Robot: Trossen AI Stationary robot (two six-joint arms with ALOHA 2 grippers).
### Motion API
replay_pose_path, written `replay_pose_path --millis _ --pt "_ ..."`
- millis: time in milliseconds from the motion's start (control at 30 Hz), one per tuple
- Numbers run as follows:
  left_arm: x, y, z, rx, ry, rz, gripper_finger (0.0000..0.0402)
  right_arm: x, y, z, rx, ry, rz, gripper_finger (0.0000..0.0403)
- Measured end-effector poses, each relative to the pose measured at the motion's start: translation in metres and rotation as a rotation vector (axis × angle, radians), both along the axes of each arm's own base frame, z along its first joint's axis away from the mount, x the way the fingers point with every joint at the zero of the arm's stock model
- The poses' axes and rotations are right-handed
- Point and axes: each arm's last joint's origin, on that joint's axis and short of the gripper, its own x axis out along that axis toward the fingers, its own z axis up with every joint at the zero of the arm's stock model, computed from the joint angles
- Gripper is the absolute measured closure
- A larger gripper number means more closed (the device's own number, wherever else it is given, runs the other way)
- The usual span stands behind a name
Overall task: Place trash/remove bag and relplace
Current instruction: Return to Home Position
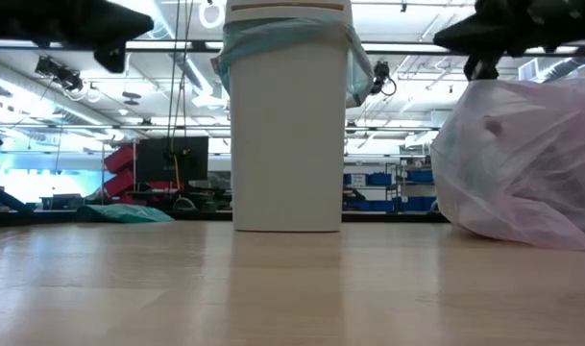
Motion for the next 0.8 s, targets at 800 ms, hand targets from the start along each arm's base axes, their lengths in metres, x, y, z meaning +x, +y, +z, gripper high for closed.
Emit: replay_pose_path --millis 800 --pt "-0.023 -0.001 -0.032 -0.002 -0.063 -0.124 0.0362 -0.045 0.013 -0.036 -0.140 -0.083 -0.165 0.0400"
